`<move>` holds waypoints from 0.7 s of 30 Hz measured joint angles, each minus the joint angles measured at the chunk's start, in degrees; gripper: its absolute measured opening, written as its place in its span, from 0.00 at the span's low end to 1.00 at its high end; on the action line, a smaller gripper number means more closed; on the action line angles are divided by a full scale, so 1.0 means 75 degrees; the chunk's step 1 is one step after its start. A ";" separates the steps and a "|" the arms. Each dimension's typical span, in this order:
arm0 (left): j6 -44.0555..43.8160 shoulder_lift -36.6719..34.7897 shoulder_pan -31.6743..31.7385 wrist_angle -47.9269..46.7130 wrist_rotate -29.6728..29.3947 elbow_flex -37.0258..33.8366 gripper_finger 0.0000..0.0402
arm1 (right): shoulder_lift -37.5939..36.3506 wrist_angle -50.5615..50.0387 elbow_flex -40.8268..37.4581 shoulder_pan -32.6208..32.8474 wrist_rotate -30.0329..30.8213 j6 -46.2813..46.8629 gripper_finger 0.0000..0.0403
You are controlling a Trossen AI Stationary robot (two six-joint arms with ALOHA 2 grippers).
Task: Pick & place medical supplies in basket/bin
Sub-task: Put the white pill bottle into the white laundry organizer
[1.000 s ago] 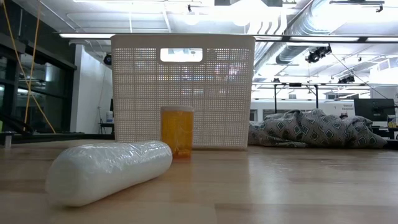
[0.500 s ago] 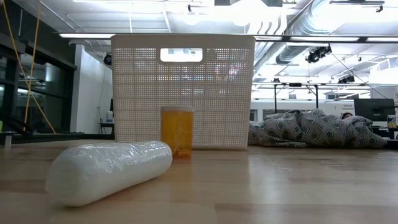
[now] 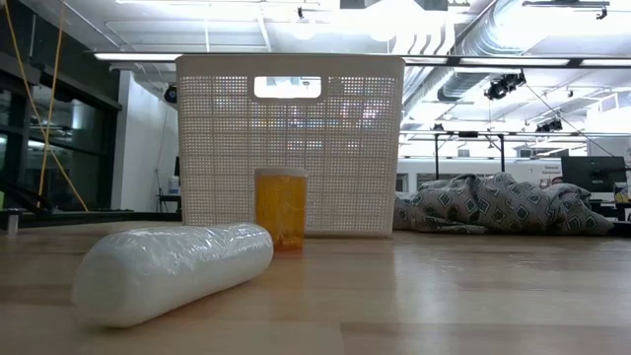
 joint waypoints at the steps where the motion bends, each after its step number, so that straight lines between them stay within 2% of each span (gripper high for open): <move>1: -0.0002 0.0000 0.0000 -0.0003 0.0038 -0.0002 0.89 | 0.0000 0.0003 0.0003 0.0003 0.0003 0.0000 0.27; 7: -0.0002 0.0000 0.0000 0.0008 0.0052 -0.0006 0.88 | 0.0000 0.0003 0.0000 0.0000 0.0058 0.0000 0.27; 17: -0.0005 -0.0003 0.0000 0.0024 -0.0010 -0.0005 0.68 | 0.0000 0.0009 0.0000 0.0002 0.0058 0.0078 0.27; 21: -0.0005 -0.0003 -0.0002 0.0020 -0.0012 -0.0005 0.69 | 0.0000 0.0012 0.0000 0.0000 0.0058 0.0090 0.27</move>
